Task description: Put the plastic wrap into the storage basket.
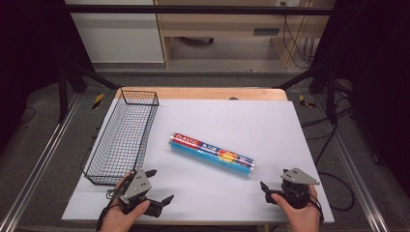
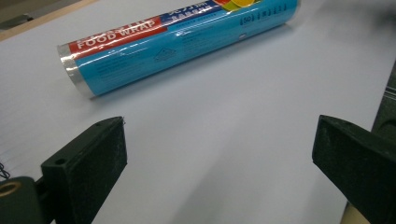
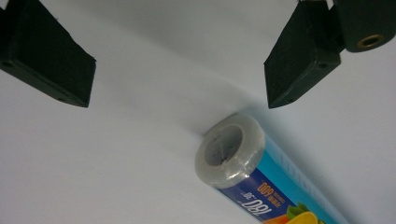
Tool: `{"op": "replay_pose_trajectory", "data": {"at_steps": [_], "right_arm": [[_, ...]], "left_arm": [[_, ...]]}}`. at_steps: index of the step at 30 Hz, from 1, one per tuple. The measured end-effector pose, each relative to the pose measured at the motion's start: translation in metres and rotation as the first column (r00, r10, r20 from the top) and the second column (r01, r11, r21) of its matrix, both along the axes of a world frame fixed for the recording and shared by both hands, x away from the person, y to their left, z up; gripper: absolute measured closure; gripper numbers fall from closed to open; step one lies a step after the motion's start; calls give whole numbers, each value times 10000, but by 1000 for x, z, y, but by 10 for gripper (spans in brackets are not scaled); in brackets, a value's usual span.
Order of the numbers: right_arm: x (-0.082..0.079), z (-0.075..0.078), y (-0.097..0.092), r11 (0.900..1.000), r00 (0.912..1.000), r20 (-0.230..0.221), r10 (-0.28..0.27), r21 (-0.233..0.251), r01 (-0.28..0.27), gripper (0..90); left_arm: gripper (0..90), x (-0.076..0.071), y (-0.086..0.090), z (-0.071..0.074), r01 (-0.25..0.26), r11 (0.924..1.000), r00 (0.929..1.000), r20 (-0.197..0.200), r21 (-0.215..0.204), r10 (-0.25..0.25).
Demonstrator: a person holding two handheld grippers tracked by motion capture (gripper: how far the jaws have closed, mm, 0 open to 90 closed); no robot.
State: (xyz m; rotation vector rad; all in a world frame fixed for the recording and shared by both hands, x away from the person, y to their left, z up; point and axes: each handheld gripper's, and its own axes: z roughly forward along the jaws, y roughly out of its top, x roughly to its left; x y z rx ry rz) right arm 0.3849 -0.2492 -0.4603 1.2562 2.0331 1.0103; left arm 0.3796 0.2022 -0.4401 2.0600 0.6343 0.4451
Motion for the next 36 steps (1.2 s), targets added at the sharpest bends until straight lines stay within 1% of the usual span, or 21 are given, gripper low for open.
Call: {"op": "replay_pose_trajectory", "data": {"at_steps": [1, 5, 6, 8, 9, 12, 15, 16, 17, 19, 20, 21, 24, 26, 28, 29, 30, 31, 33, 34, 36], "right_arm": [[0, 0, 1, 10000, 10000, -26, 16, 83, -16, 99], [0, 2, 4, 9997, 9995, -164, 262, 32, -262, 147], [2, 5, 7, 9988, 9985, -291, 462, -129, -466, 148], [3, 10, 11, 9971, 9971, -368, 663, -348, -676, 147], [4, 12, 13, 9956, 9952, -589, 785, -460, -813, 146], [10, 23, 18, 9871, 9880, -1022, 1161, -984, -1262, 111], [19, 36, 25, 9725, 9770, -1382, 1622, -1455, -1821, 98], [24, 42, 29, 9629, 9706, -1530, 1858, -1683, -2109, 98], [27, 45, 32, 9565, 9680, -1570, 1959, -1868, -2239, 98], [36, 54, 40, 9331, 9523, -1901, 2386, -2270, -2791, 103], [36, 54, 40, 9331, 9523, -1901, 2386, -2270, -2791, 103], [46, 64, 48, 9120, 9418, -2082, 2639, -2640, -3139, 103], [66, 76, 60, 8838, 9262, -2303, 2985, -2995, -3593, 103], [80, 80, 71, 8681, 9156, -2484, 3163, -3134, -3849, 104], [95, 78, 80, 8575, 9049, -2683, 3304, -3153, -4066, 104], [102, 75, 85, 8543, 8986, -2851, 3336, -3116, -4161, 104], [108, 72, 89, 8552, 8932, -2962, 3384, -2991, -4232, 104], [113, 68, 93, 8511, 8849, -3101, 3476, -2916, -4366, 103], [121, 61, 102, 8381, 8682, -3326, 3683, -2855, -4649, 101], [124, 56, 106, 8275, 8592, -3453, 3776, -2906, -4805, 95], [129, 48, 114, 8126, 8419, -3793, 3837, -2943, -5030, 93]], "left_arm": [[33, -1, 0, 0, 53, 10000, 10000, -18, 8, -53], [37, -6, 2, 2, 216, 9995, 9997, 140, 248, -220], [37, -9, 6, 3, 270, 9987, 9994, 193, 441, -279], [39, -13, 12, 2, 257, 9987, 9996, 109, 448, -262], [39, -15, 15, 2, 278, 9986, 9996, 64, 440, -281], [39, -22, 22, 2, 314, 9983, 9995, 22, 492, -315], [39, -28, 26, 3, 412, 9979, 9991, 20, 499, -414], [39, -29, 26, 3, 419, 9978, 9991, 27, 511, -421], [39, -30, 27, 4, 451, 9976, 9990, -3, 522, -452], [39, -31, 28, 4, 449, 9976, 9990, 22, 523, -450], [39, -31, 28, 4, 449, 9976, 9990, 22, 523, -450], [39, -31, 28, 5, 429, 9980, 9991, 39, 464, -431], [39, -31, 29, 5, 398, 9982, 9992, 28, 438, -400], [39, -31, 29, 5, 396, 9983, 9992, 4, 416, -397], [39, -30, 30, 5, 367, 9984, 9993, -14, 425, -367], [39, -30, 30, 5, 368, 9984, 9993, -32, 422, -367], [39, -30, 30, 5, 376, 9984, 9993, -43, 420, -374], [39, -30, 30, 5, 379, 9984, 9993, -43, 420, -378], [39, -30, 30, 5, 396, 9984, 9992, -68, 415, -394], [39, -30, 30, 5, 409, 9983, 9991, -76, 422, -407], [39, -30, 30, 4, 418, 9982, 9991, -100, 424, -414]]}}
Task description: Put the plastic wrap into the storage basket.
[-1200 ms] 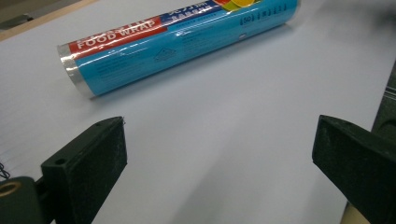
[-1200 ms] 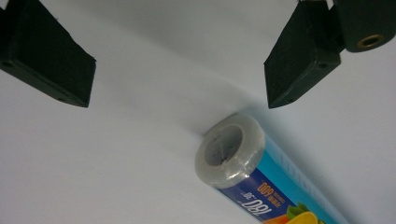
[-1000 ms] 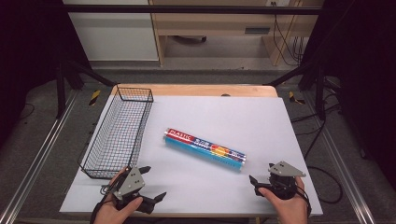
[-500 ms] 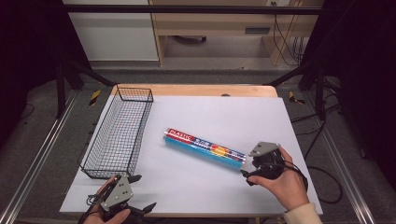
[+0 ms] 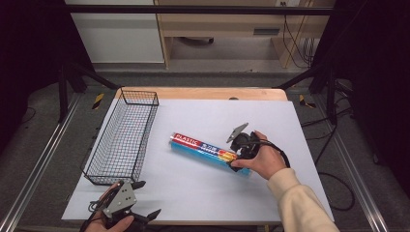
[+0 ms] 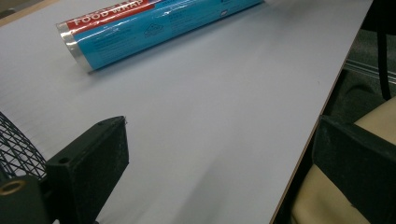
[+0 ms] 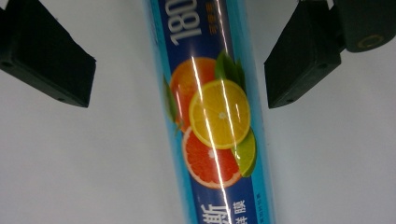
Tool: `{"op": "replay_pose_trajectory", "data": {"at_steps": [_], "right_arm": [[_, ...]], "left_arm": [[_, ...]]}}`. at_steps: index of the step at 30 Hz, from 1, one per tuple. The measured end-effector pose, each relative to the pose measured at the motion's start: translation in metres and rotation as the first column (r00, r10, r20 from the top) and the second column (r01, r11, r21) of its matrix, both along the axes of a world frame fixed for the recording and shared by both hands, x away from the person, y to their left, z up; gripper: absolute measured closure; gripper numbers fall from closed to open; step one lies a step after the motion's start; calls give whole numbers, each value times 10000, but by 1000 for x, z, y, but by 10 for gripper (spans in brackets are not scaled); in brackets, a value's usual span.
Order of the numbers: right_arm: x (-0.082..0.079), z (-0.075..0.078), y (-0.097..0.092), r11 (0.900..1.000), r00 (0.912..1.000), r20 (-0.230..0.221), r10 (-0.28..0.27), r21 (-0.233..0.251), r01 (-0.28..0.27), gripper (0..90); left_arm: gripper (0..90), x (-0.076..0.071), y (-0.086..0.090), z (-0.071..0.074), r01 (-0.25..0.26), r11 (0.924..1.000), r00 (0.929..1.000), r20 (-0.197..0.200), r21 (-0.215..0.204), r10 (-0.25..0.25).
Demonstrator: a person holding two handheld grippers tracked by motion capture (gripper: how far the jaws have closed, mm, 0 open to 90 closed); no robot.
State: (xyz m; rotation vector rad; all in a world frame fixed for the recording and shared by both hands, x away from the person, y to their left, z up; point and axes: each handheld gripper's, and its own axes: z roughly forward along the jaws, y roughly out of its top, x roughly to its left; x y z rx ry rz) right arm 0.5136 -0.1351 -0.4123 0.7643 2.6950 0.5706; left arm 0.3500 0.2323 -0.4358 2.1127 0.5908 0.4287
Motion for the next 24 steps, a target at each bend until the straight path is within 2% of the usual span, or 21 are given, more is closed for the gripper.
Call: {"op": "replay_pose_trajectory", "data": {"at_steps": [3, 6, 10, 14, 15, 24], "right_arm": [[5, -8, 9, 9994, 9994, -214, 286, -170, -289, 93], [10, -12, 16, 9984, 9977, -388, 558, -30, -560, 101], [14, -19, 21, 9962, 9926, -858, 861, -32, -867, 108], [17, -27, 25, 9921, 9868, -1120, 1172, -325, -1215, 117], [17, -28, 25, 9937, 9873, -1208, 1037, -291, -1079, 120], [22, -34, 24, 9923, 9820, -1492, 1162, -255, -1213, 138]], "left_arm": [[39, 0, 0, 0, 18, 10000, 10000, -22, 45, -18], [39, 0, -1, -1, 34, 10000, 10000, -47, 69, -33], [39, 0, -2, -1, 81, 9999, 9999, -83, 141, -80], [39, 0, -3, -2, 112, 9997, 9999, -100, 204, -110], [39, -1, -3, -2, 100, 9997, 9999, -92, 214, -98], [39, -1, -4, -2, 146, 9995, 9998, -108, 281, -143]]}}
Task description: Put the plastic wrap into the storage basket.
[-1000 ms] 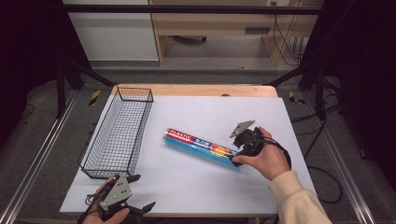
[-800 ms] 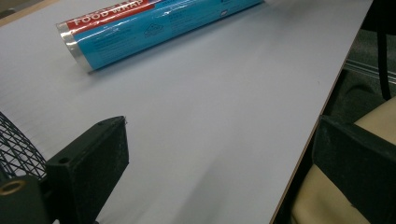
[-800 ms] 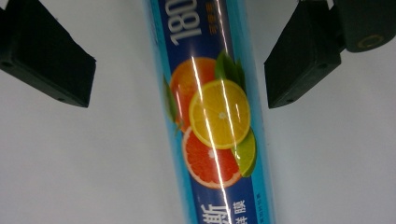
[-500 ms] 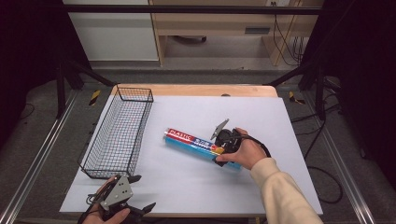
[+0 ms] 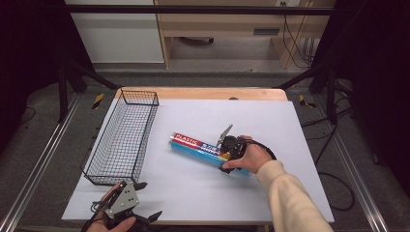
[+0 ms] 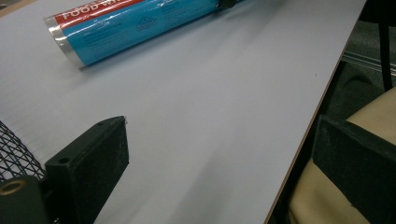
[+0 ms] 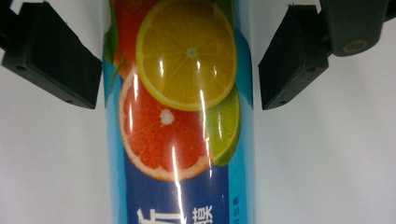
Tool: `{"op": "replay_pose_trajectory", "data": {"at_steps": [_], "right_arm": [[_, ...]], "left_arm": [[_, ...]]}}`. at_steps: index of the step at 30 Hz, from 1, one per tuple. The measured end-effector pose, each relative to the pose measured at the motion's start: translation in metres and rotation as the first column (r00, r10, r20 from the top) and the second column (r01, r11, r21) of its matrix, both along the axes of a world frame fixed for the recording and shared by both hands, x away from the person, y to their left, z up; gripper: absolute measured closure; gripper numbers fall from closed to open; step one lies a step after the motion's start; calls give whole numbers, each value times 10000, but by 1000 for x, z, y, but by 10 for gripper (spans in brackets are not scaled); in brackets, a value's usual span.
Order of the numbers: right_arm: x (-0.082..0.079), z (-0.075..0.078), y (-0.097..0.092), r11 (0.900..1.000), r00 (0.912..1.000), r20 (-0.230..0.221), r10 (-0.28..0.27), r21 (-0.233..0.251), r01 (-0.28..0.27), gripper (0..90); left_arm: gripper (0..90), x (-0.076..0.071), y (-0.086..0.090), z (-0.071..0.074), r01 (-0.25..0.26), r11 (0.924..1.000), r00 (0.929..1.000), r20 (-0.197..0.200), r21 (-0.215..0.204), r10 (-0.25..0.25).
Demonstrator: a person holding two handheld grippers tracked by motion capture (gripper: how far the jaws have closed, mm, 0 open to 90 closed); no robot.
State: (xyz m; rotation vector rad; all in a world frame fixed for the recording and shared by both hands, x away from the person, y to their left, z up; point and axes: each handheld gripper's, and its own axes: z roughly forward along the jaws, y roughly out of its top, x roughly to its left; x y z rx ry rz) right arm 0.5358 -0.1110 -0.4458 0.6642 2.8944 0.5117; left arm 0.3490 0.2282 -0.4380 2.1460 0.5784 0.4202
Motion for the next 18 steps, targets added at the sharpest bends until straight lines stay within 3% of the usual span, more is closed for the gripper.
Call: {"op": "replay_pose_trajectory", "data": {"at_steps": [11, 18], "right_arm": [[3, -5, 2, 9996, 9998, 100, 190, 189, -192, 203], [3, -6, 2, 9995, 9996, -79, 271, 178, -270, 278]], "left_arm": [[43, 0, 1, 1, -97, 10000, 9999, 50, 10, 96], [44, -1, 0, 0, -59, 10000, 10000, 24, 53, 59]]}}
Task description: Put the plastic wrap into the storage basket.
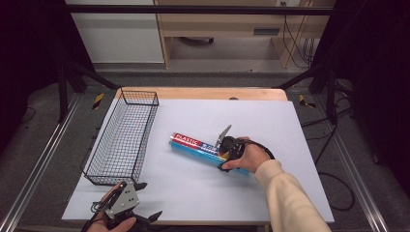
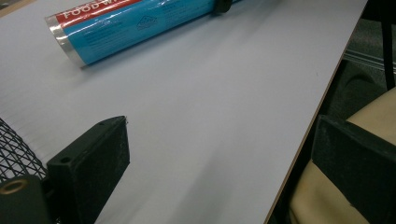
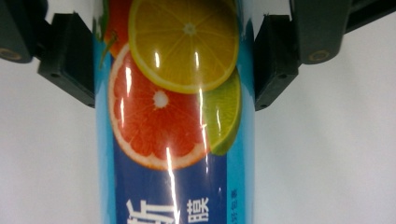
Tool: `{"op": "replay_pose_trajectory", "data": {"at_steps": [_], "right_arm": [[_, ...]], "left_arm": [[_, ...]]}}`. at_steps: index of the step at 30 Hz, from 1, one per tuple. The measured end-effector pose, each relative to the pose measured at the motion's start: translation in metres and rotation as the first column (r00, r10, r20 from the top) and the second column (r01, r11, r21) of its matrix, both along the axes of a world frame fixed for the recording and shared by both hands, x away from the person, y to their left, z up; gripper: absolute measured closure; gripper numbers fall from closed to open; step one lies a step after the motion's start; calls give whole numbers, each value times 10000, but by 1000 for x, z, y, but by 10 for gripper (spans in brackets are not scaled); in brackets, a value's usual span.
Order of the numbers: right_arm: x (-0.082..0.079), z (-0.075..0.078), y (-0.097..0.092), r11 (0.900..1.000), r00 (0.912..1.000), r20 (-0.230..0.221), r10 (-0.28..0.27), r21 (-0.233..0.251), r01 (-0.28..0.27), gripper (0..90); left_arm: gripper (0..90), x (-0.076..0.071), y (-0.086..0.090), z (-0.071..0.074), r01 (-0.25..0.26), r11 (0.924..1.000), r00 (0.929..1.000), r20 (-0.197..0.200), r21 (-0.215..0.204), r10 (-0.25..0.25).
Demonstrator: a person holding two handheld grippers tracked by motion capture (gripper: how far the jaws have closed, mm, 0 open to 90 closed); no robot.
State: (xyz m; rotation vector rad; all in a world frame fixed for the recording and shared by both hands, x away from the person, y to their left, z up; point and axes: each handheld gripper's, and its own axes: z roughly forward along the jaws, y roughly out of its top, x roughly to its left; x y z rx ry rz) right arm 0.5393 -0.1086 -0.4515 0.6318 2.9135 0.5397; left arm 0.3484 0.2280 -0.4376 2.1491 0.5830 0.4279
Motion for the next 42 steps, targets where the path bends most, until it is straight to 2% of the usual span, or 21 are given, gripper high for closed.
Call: {"op": "replay_pose_trajectory", "data": {"at_steps": [5, 18, 22, 25, 26, 27, 30, 33, 34, 38, 40, 42], "right_arm": [[1, -1, -1, 9999, 9999, -164, 46, -90, -47, 307], [0, -1, 0, 9998, 9999, -97, 118, -136, -120, 321], [-2, -1, 2, 9994, 9999, 70, 104, -333, -102, 322], [-4, -1, 3, 9997, 9998, 199, 43, -260, -38, 324], [-4, -1, 2, 9992, 9990, 361, 254, -313, -243, 325], [-7, -1, 3, 9994, 9992, 380, 88, -351, -75, 325], [-11, -1, 4, 9991, 9967, 787, 205, -397, -175, 326], [-14, 2, 5, 9988, 9954, 949, 152, -481, -106, 326], [-18, 4, 4, 9994, 9932, 1158, 150, -336, -112, 326], [-25, 12, 0, 9998, 9891, 1464, 181, -84, -170, 326], [-29, 18, -3, 9999, 9889, 1481, 126, 50, -135, 325], [-34, 25, -6, 9997, 9886, 1488, 227, 72, -240, 326]], "left_arm": [[44, 0, 0, 0, -1, 10000, 10000, -12, -4, 1], [45, 0, -1, 0, -2, 10000, 10000, -25, 48, 2], [46, 0, -1, -1, 40, 10000, 10000, -61, 55, -40], [47, 1, -1, 0, 28, 10000, 10000, -86, 42, -28], [47, 2, -1, 0, 15, 10000, 10000, -96, 28, -14], [47, 2, 0, 0, 27, 10000, 9999, -120, -6, -27], [49, 5, 1, 2, -22, 10000, 10000, -86, -37, 22], [50, 7, 2, 5, -42, 10000, 10000, -54, -10, 42], [50, 10, 2, 9, -10, 10000, 10000, -1, 67, 10], [51, 17, 0, 24, 31, 9993, 9996, 280, 362, -41], [51, 23, -2, 34, 193, 9973, 9988, 428, 715, -224], [50, 33, -6, 46, 507, 9909, 9972, 476, 1249, -570]]}}
